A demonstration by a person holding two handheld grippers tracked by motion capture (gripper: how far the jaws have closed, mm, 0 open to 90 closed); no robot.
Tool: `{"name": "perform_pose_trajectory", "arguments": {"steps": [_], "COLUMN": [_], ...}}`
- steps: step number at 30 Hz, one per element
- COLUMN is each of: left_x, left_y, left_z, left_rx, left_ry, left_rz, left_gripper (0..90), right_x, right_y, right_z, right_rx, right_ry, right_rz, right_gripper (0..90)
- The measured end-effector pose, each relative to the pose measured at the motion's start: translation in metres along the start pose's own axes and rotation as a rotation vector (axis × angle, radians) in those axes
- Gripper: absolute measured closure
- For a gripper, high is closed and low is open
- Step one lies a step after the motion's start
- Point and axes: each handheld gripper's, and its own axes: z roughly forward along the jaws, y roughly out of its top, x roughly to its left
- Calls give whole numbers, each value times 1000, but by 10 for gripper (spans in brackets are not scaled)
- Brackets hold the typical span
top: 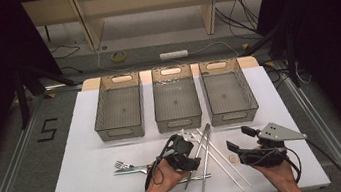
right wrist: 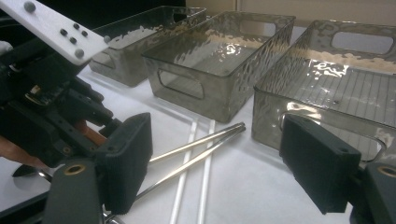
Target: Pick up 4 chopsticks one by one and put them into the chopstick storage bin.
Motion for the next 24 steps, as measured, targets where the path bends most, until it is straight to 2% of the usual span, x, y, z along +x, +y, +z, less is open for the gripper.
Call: {"name": "perform_pose_trajectory", "arguments": {"steps": [2,10,12,22,24], "left_x": [2,1,1,-6,-5], "left_y": [-1,-3,-3,-1,-1], "left_z": [1,9,9,15,15], "left_rx": [3,26,24,35,32], "left_ry": [-10,-15,-21,1,3], "left_rz": [-14,2,-6,31,26], "left_gripper": [587,638,650,720,738], "right_x": [0,0,0,0,0], "right_y": [0,0,0,0,0], "right_z": [0,1,1,1,1], "right_rx": [0,0,2,0,4], "right_ry": [0,2,2,4,5], "right_rz": [0,4,4,3,2], "right_gripper": [267,268,268,269,269]}}
